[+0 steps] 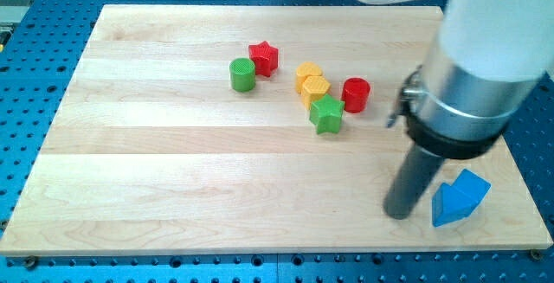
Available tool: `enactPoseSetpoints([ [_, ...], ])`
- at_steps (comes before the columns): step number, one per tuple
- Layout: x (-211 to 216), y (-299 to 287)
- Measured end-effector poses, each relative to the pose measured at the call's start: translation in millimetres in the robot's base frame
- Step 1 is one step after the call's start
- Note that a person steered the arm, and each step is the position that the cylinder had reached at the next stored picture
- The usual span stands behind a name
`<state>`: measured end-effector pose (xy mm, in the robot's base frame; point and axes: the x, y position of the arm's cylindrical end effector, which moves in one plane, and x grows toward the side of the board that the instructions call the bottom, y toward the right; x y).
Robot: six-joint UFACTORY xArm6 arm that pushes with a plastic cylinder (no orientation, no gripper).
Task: Place your arm below the green star
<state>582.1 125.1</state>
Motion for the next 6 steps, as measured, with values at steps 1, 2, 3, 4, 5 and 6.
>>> enactPoseSetpoints([
  [1,-14.5,-44.2],
  [2,-26.1,-55.9],
  [3,-33.9,-55.9],
  [4,-41.2,-55.9],
  [5,-41.8,-55.9],
  [6,-41.8,-55.9],
])
